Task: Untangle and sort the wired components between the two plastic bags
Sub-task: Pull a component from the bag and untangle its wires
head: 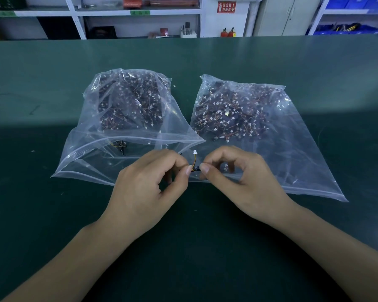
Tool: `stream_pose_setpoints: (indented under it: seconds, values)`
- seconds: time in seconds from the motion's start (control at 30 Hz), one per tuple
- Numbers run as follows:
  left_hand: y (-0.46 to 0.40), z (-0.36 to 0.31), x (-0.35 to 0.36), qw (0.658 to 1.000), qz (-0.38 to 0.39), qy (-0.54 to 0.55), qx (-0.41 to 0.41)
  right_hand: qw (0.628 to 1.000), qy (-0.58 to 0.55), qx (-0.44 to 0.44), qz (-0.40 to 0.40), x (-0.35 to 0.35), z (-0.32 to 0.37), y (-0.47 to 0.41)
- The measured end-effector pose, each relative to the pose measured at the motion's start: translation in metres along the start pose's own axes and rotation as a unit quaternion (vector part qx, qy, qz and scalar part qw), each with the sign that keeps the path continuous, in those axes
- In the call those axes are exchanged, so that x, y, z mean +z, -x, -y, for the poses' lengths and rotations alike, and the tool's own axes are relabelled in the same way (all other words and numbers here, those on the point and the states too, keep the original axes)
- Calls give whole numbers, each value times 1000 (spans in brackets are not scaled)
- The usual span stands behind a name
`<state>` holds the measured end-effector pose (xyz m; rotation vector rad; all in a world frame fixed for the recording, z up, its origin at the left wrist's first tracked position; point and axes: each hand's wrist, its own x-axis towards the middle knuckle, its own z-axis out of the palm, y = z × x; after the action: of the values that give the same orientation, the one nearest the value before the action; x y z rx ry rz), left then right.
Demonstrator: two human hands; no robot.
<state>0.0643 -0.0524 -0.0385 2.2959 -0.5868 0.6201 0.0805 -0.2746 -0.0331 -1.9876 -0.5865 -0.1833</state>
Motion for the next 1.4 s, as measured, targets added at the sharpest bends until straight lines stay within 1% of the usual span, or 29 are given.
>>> stream_pose_setpoints:
  seconds: [0.23,0.33,0.4,0.5,0.6,0.67,0.8,0.97,1.07,1.17,1.23,1.3,1.4]
  values:
    - [0,2,1,1000,-9,-3,16,1000,5,-4,-1,-1,1,0]
    - [-2,3,2,998,-47,31,16,1000,10,-6,-13,-3,0,-2]
    - [-3,3,1,994,-89,58,6,998,56,-26,-8,-6,-1,-3]
    - [-4,4,-1,990,-118,82,-1,980,185,-74,27,-13,-5,-4]
    - [-3,4,-1,992,-102,73,15,967,239,-68,58,-22,-9,-6]
    - [-3,3,-1,994,-86,64,25,967,239,-61,57,-27,-10,-7]
    - [-3,2,1,994,-84,38,55,979,195,-66,2,-28,-10,-8]
    - [-5,1,5,995,-62,21,79,974,196,-103,-49,-27,-8,-8]
    - [-8,1,8,994,-58,-36,88,974,190,-110,-55,-26,-7,-7]
    - [-12,0,13,984,-77,-123,102,976,184,-109,-49,-24,-8,-7]
    - [-14,-1,14,979,-74,-162,101,977,180,-107,-43,-22,-8,-7]
    - [-13,-1,16,975,-42,-192,104,977,183,-104,-36,-21,-7,-6]
    - [-8,1,18,969,34,-225,93,977,191,-94,-28,-19,-8,-6]
